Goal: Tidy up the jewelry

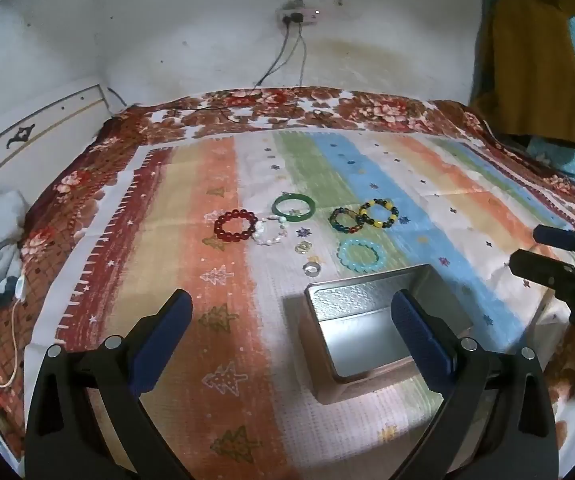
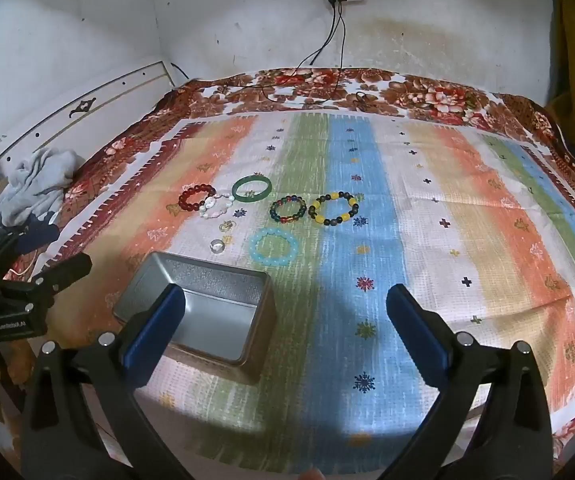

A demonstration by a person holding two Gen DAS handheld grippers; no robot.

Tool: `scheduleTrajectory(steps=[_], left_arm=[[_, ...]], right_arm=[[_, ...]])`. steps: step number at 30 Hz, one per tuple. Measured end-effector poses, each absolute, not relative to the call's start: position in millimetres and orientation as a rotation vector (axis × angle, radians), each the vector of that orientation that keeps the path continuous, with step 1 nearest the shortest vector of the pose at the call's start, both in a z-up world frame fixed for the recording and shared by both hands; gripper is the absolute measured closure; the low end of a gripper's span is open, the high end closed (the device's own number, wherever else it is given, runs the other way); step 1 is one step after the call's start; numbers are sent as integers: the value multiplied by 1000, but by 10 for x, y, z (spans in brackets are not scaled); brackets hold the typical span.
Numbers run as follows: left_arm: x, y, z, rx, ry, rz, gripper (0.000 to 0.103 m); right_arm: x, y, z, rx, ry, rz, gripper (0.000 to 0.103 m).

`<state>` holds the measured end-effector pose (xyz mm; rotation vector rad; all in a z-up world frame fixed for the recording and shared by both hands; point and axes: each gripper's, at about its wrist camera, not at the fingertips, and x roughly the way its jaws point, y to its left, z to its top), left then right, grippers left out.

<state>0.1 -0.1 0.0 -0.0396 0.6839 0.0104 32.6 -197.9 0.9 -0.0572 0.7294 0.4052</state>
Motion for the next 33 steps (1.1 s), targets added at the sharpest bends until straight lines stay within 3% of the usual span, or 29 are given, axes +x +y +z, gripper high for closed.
scheduleTrajectory(steps=[33], left_arm=[[21,-1,-75,-20,704,41,5]], right_arm=[[368,-1950,-30,-65,746,411,4]])
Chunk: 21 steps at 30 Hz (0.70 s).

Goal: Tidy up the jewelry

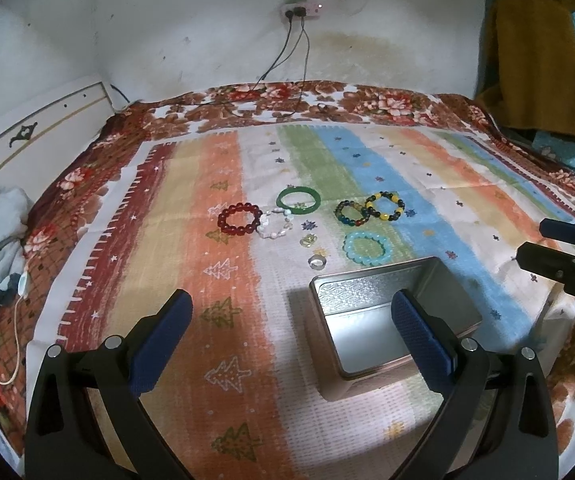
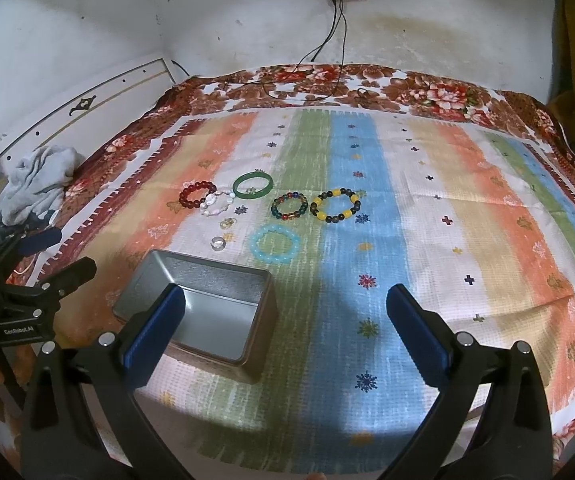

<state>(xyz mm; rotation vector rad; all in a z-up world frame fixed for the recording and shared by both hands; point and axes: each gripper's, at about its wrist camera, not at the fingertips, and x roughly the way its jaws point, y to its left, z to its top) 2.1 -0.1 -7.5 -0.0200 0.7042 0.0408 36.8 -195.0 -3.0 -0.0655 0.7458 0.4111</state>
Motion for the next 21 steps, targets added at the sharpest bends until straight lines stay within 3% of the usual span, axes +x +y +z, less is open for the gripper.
scheduleTrajectory(steps=[21], left_arm=[[57,32,-148,-31,740,47,5]], right_arm=[[360,-1934,-34,-75,750,414,4]])
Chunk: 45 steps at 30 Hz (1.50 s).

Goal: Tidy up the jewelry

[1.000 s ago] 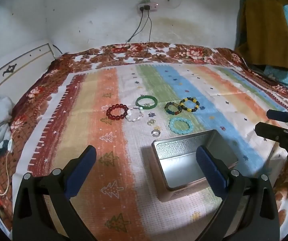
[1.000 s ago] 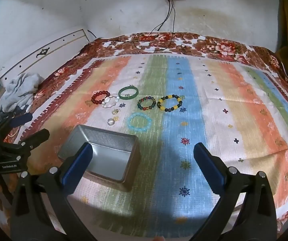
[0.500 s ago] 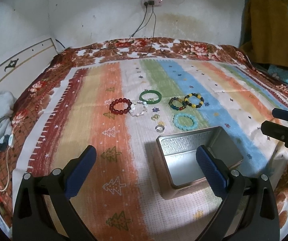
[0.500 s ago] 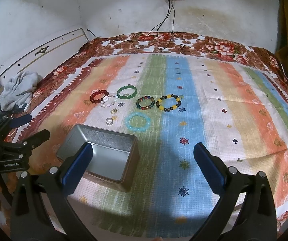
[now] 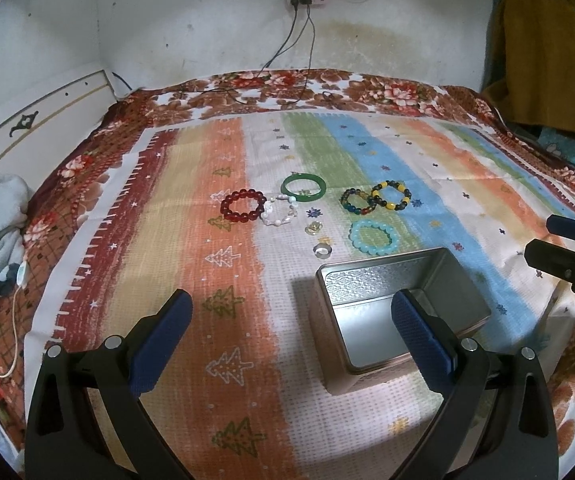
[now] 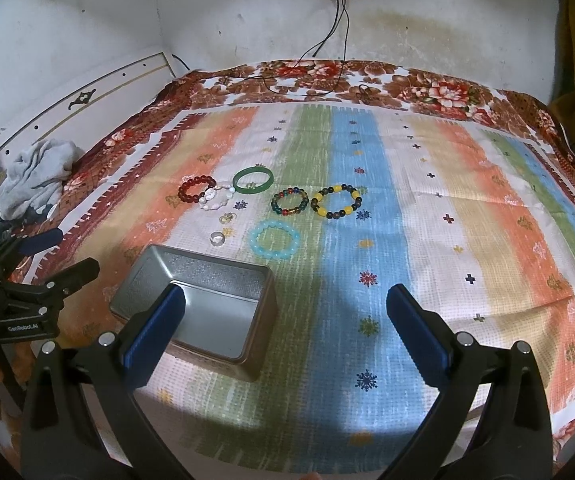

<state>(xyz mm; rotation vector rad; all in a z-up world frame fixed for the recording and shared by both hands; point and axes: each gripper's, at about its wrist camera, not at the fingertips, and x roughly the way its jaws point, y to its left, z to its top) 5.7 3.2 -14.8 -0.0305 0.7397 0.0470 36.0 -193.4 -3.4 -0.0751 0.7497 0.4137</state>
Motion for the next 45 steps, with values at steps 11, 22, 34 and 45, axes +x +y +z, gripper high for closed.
scheduleTrajectory(steps=[11,22,34,45], left_arm=[[62,50,-168,-22,742,63,5],[207,73,-184,-24,768,105,5],[539,187,-175,-48,801,95,5],[862,366,-209,-63,821,133,6]], right_arm=[[400,-1929,-70,-82,759,393,4],[638,-1870,-107,-104,786,372,4],[940,-1953,-86,-42,839,361,4],[1316,-1845,-122,-90,860,358,4]])
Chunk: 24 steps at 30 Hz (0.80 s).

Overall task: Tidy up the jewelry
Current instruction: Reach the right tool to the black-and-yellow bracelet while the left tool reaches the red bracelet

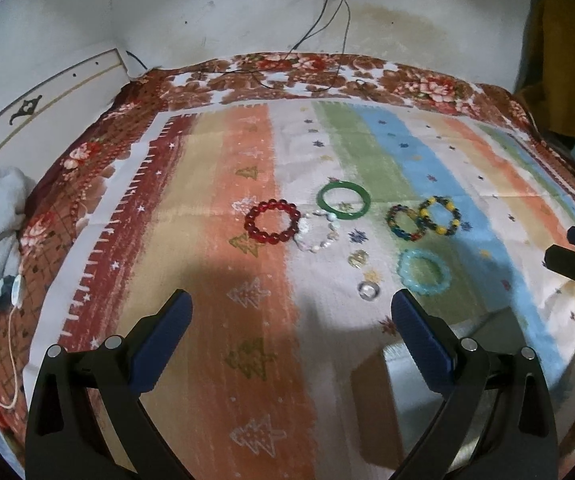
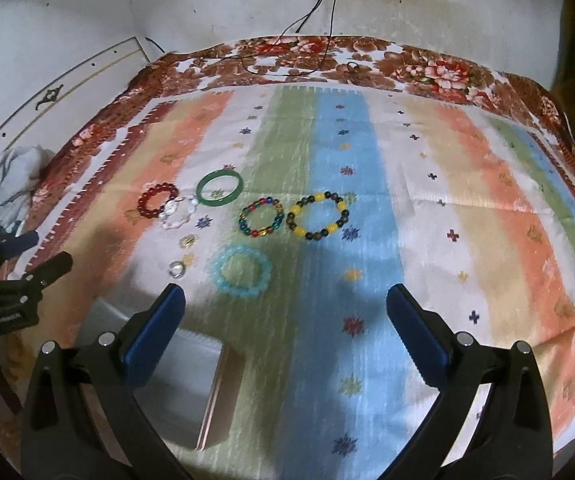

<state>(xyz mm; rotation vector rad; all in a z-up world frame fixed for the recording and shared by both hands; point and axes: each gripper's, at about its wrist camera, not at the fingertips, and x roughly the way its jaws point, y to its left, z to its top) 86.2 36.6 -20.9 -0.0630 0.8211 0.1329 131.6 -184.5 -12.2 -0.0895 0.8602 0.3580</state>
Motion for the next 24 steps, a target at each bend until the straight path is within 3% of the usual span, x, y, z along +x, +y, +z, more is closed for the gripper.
scheduleTrajectory(steps=[24], left_arm=[[1597,834,-396,-33,856,222,6]], right_arm=[[2131,-1855,-326,-79,948,272,4]])
